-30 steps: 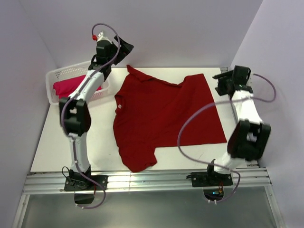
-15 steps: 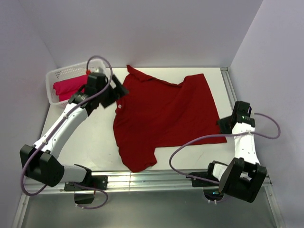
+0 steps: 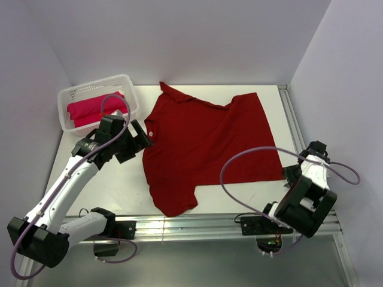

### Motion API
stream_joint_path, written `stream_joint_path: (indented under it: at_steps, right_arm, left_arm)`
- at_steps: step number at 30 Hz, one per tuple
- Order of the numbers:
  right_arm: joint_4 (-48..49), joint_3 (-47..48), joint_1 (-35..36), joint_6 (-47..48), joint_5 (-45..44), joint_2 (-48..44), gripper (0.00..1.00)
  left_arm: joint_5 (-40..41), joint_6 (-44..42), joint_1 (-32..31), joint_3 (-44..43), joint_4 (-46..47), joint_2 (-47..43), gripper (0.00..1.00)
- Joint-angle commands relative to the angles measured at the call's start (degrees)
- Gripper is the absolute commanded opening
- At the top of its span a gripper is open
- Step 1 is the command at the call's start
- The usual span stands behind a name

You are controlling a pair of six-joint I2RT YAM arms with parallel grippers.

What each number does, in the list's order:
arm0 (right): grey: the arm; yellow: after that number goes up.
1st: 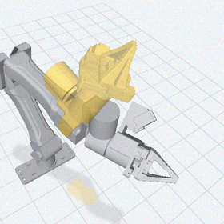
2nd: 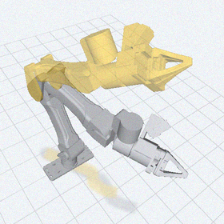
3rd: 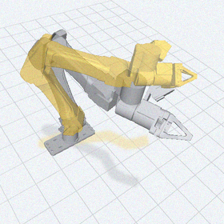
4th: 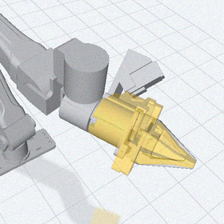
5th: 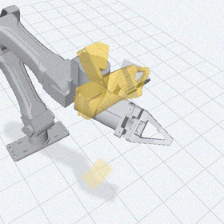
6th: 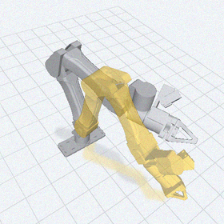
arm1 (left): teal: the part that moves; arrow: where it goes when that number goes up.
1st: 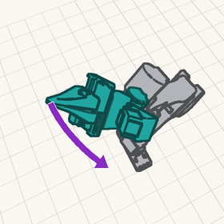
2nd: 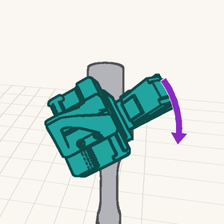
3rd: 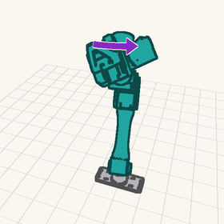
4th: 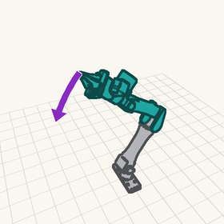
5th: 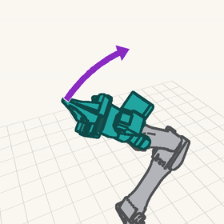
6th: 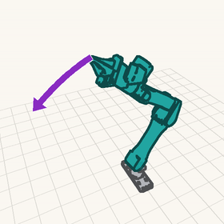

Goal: Roll the t-shirts
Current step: Flatten the tshirt

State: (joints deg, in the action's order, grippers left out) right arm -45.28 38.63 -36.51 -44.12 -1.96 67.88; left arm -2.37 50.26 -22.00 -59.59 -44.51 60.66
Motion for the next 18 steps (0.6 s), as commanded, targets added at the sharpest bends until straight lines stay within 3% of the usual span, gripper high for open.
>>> stream_joint_path:
  at_steps: [1,14,18]
  right_arm:
    - [3.5,2.4,-1.5,2.1,-0.6,5.3,0.47]
    - [10.8,2.7,-1.7,2.2,-0.3,15.5,0.49]
    - [9.6,3.6,-1.7,2.3,-1.4,13.9,0.44]
  left_arm:
    - [-0.9,-1.1,-0.2,0.5,-1.1,0.8,0.99]
    - [0.4,-1.5,-0.2,-1.1,-3.0,2.2,0.99]
    - [1.0,-1.8,-0.2,-1.9,-3.6,1.9,1.0]
